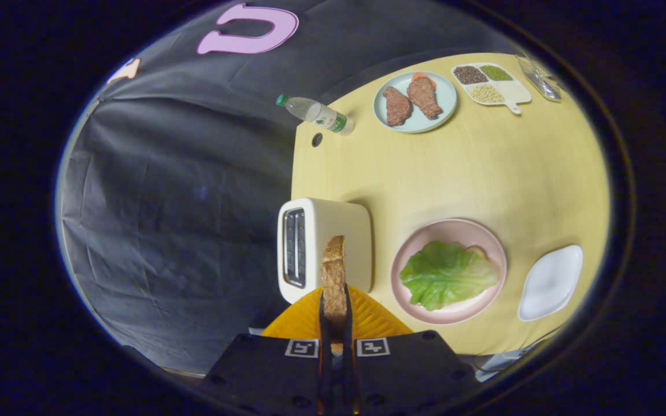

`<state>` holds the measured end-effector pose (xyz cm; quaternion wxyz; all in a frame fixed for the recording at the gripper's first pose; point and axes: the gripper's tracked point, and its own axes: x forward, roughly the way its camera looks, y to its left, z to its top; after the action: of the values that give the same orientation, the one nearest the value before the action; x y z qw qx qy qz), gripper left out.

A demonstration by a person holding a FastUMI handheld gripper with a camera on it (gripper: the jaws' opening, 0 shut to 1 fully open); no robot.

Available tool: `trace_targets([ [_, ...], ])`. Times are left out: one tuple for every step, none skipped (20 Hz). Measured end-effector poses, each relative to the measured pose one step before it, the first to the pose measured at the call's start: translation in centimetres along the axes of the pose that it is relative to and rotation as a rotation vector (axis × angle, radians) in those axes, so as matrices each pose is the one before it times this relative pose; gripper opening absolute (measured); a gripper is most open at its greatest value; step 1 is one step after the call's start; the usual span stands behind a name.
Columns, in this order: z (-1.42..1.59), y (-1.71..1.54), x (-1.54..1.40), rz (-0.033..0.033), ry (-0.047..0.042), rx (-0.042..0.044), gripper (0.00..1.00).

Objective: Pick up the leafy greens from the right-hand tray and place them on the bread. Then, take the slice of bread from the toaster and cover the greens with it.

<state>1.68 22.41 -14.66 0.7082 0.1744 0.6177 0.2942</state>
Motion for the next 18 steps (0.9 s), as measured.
trace_targets([
  [-0.637, -1.278, 0.279, -0.00884, 0.01475, -0.02987, 0.10],
  [-0.776, -1.238, 0.446, -0.00811, 0.01754, -0.02145, 0.10],
  [-0.845, -0.992, 0.539, -0.00278, 0.02085, -0.01384, 0.10],
  [-0.711, -0.767, 0.736, 0.00315, 0.02046, -0.01043, 0.10],
  [-0.503, -0.770, 0.676, -0.00169, 0.01163, -0.01158, 0.10],
  [-0.207, -0.828, 0.768, -0.00540, 0.00806, -0.01154, 0.10],
  [-0.210, -0.862, 0.604, -0.01219, 0.00497, -0.01365, 0.10],
  [0.064, -0.787, 0.633, -0.01152, 0.00328, -0.01115, 0.10],
  [-0.032, -0.810, 0.522, -0.01446, 0.00576, -0.01033, 0.10],
  [0.162, -0.813, 0.513, -0.01479, 0.00308, -0.01079, 0.10],
  [0.032, -0.748, 0.500, -0.01578, 0.00419, -0.00714, 0.10],
  [-0.041, -0.792, 0.301, -0.02271, 0.00571, -0.00792, 0.10],
  [0.083, -0.910, 0.490, -0.02822, 0.00423, -0.00999, 0.10],
  [-0.029, -0.892, 0.366, -0.02682, 0.00576, -0.01330, 0.10],
  [-0.103, -0.608, 0.232, -0.02383, -0.00027, -0.01230, 0.10],
  [0.026, -0.650, 0.272, -0.02659, -0.00161, -0.01157, 0.10],
  [0.086, -0.424, 0.174, -0.01999, -0.01287, -0.01791, 0.10],
  [0.014, -0.541, 0.230, -0.03027, -0.01219, -0.02632, 0.14],
])
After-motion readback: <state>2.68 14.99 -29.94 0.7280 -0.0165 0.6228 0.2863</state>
